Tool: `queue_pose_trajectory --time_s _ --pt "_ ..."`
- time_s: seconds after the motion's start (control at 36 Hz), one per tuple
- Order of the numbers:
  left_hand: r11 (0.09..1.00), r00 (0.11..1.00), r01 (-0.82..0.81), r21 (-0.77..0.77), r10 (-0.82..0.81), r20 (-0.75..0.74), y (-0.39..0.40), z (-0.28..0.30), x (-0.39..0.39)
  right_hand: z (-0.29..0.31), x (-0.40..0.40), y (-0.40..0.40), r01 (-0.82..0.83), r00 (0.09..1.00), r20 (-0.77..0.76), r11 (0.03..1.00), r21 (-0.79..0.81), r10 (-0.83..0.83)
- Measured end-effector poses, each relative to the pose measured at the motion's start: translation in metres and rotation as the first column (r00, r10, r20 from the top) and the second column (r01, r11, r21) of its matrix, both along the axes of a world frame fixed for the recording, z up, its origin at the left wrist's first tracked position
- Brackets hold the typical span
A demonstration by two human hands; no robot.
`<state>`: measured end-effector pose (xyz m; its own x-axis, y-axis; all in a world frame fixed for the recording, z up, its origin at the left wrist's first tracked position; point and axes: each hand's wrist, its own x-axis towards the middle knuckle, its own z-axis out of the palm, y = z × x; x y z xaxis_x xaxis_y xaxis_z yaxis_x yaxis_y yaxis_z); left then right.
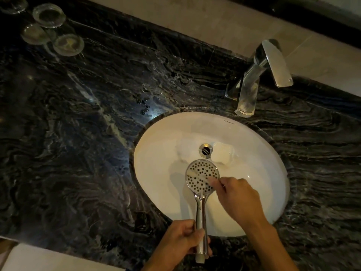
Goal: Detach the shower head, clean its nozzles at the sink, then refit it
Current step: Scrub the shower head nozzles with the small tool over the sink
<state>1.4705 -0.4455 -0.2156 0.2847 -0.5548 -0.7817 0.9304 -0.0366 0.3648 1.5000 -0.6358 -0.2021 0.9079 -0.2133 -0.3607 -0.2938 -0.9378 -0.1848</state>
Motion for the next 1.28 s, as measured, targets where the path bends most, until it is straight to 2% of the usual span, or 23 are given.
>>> queue_pose_trajectory --time_s 0.14,0.33,0.5,0.67,0.92,1.08,1.19,1.28 --pt "1.000 1.000 -0.012 -0.002 0.012 0.010 0.001 -0.001 0.000 0.000 -0.007 0.002 -0.046 0.997 -0.060 0.999 -0.024 0.045" --pt "1.000 0.999 -0.006 -0.025 0.007 0.037 0.002 -0.006 -0.004 0.005 0.019 -0.029 0.089 0.989 0.120 0.994 -0.070 -0.080" --pt "1.000 1.000 -0.007 -0.023 0.007 0.010 0.003 -0.006 -0.004 -0.010 -0.010 -0.015 0.111 0.993 0.018 0.984 0.137 -0.114" --pt "1.000 1.000 -0.011 0.000 0.011 0.021 0.001 -0.005 -0.002 -0.015 -0.032 -0.011 0.066 0.996 -0.063 0.986 0.153 -0.057" --pt "1.000 0.999 0.009 -0.015 -0.008 0.043 0.002 -0.003 -0.003 -0.004 0.001 -0.040 0.166 0.974 0.141 0.980 0.107 -0.180" --pt "1.000 0.999 0.012 -0.007 -0.011 0.040 0.003 -0.003 -0.003 -0.010 -0.020 -0.028 0.197 0.977 0.010 0.926 0.322 -0.211" --pt "1.000 0.999 0.004 -0.001 -0.004 0.036 0.002 -0.005 -0.004 -0.015 -0.043 -0.016 0.128 0.988 -0.122 0.951 0.283 -0.096" --pt "1.000 0.999 0.022 0.008 -0.022 0.041 0.002 -0.007 -0.004 -0.014 -0.044 -0.018 0.134 0.991 -0.056 0.964 0.228 -0.125"
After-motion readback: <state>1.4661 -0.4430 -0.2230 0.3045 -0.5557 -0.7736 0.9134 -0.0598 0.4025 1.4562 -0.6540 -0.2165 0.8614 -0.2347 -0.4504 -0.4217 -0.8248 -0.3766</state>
